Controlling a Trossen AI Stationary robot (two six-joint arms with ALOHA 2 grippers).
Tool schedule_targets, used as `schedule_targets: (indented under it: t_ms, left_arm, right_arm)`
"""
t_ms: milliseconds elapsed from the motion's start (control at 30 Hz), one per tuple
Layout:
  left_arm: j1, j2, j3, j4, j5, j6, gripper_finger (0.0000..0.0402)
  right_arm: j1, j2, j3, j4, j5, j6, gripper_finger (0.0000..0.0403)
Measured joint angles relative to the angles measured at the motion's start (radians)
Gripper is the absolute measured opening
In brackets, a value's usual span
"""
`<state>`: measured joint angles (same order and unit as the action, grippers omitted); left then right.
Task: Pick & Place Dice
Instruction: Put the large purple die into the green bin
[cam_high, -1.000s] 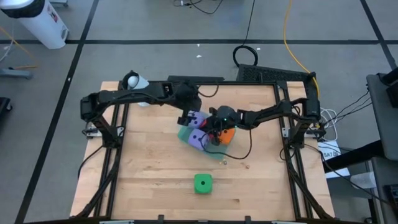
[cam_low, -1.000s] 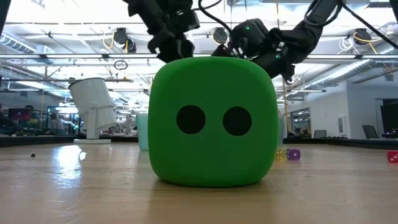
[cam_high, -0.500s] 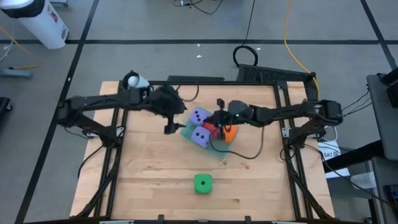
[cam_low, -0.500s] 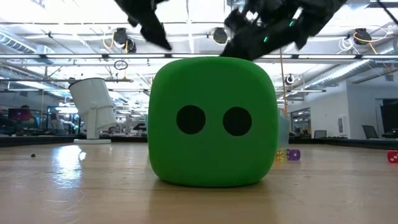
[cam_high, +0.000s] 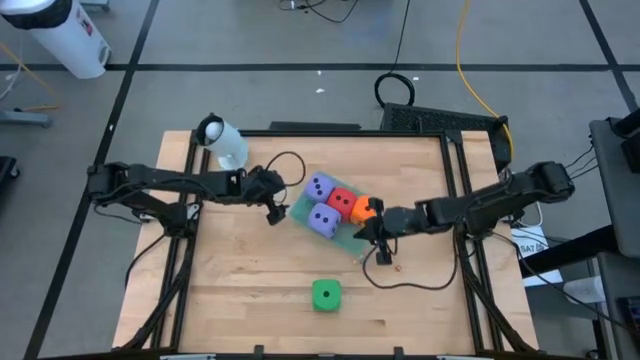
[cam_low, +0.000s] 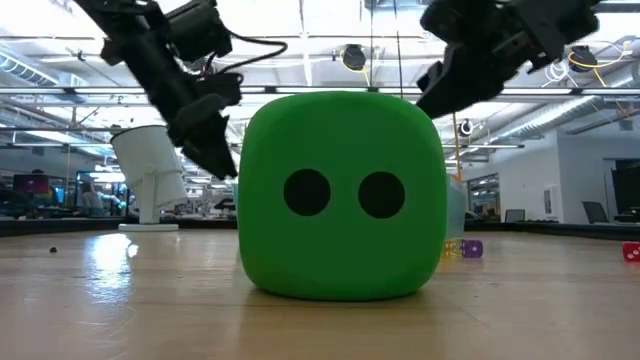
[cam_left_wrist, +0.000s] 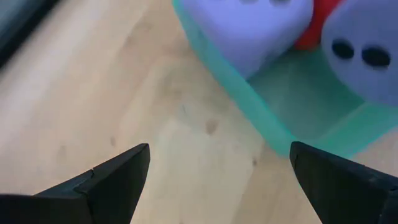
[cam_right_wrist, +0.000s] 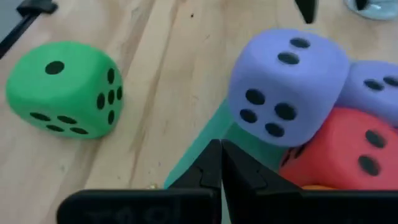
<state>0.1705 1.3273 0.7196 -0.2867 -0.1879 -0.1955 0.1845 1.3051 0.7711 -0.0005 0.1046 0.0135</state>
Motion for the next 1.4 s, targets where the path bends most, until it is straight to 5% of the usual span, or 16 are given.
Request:
schedule_targets:
  t_ms: [267, 433, 533, 667, 767, 833, 1400]
  left_arm:
    - [0.012, 0.0, -0.063, 0.001, -0.173, -0.196, 0.0397]
    - [0.028, 0.022, -0.063, 0.031, -0.181, -0.16, 0.0376]
    - [0.027, 0.031, -0.063, 0.056, -0.18, -0.142, 0.0313]
    - [0.027, 0.034, -0.063, 0.043, -0.161, -0.129, 0.0179]
    - [0.027, 0.034, -0.063, 0.05, -0.083, -0.115, 0.0056]
    - [0.027, 0.034, -0.063, 0.058, -0.027, -0.111, 0.0018]
    - [0.003, 0.162, -0.062, 0.228, 0.098, -0.146, 0.0004]
  right_arm:
    - [0.048, 0.009, -0.174, 0.312, 0.074, 0.115, 0.0]
    - [0.049, 0.02, -0.209, 0.347, 0.053, 0.151, 0.0]
    - [0.058, 0.036, -0.209, 0.352, 0.053, 0.157, 0.0]
    - [0.073, 0.075, -0.208, 0.376, 0.052, 0.155, 0.0]
    - [0.087, 0.094, -0.208, 0.396, 0.052, 0.156, 0.0]
    - [0.097, 0.109, -0.208, 0.414, 0.051, 0.154, 0.0]
    - [0.105, 0.229, -0.207, 0.462, 0.034, 0.187, 0.0]
